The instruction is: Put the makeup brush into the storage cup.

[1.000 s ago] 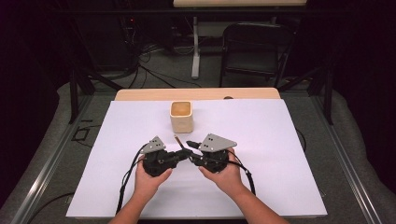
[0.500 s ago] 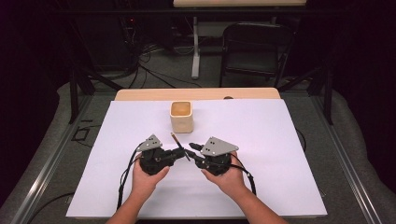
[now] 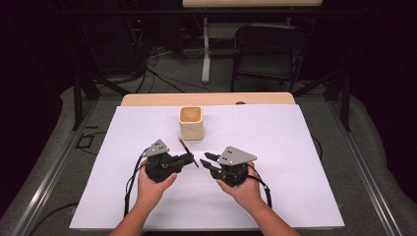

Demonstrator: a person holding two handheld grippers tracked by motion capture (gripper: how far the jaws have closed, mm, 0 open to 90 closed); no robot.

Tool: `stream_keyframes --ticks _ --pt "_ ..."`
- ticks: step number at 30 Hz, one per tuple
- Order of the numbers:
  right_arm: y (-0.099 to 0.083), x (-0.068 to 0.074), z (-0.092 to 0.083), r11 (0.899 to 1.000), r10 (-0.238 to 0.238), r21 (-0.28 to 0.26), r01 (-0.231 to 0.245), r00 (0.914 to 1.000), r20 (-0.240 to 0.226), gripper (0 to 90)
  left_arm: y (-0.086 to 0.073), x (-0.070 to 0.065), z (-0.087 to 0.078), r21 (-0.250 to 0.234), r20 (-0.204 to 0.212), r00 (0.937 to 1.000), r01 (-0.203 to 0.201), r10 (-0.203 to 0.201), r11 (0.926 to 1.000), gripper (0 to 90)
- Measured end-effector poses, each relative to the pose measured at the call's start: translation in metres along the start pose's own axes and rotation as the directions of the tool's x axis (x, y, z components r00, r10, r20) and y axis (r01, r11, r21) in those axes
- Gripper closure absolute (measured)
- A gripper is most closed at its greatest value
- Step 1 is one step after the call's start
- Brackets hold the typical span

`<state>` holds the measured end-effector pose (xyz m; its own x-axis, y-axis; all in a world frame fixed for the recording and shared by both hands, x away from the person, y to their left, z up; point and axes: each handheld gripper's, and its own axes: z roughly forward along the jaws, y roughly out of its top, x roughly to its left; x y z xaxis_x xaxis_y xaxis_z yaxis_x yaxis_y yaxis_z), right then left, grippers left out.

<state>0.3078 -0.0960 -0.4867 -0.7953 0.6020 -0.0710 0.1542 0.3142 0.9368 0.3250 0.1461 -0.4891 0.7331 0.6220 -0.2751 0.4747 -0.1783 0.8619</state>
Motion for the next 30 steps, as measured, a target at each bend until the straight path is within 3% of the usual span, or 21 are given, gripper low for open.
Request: stream_keyframes --ticks 8,11,30 --pt "-0.01 0.001 0.003 1.0 0.022 0.017 -0.022 0.9997 -0.01 70.0 0.005 0.003 -0.006 -0.011 -0.007 0.9998 0.019 -0.019 0.9998 84.1" --pt "-0.012 0.002 0.004 0.999 0.016 0.032 -0.016 0.9998 -0.007 69.8 0.01 0.002 -0.008 -0.01 -0.009 1.0 0.0 0.0 0.9999 84.1" --pt "-0.015 0.005 0.009 0.999 0.01 0.05 -0.009 0.9996 -0.025 69.2 0.02 -0.013 -0.005 -0.008 0.027 0.9993 -0.026 0.026 0.9996 84.1"
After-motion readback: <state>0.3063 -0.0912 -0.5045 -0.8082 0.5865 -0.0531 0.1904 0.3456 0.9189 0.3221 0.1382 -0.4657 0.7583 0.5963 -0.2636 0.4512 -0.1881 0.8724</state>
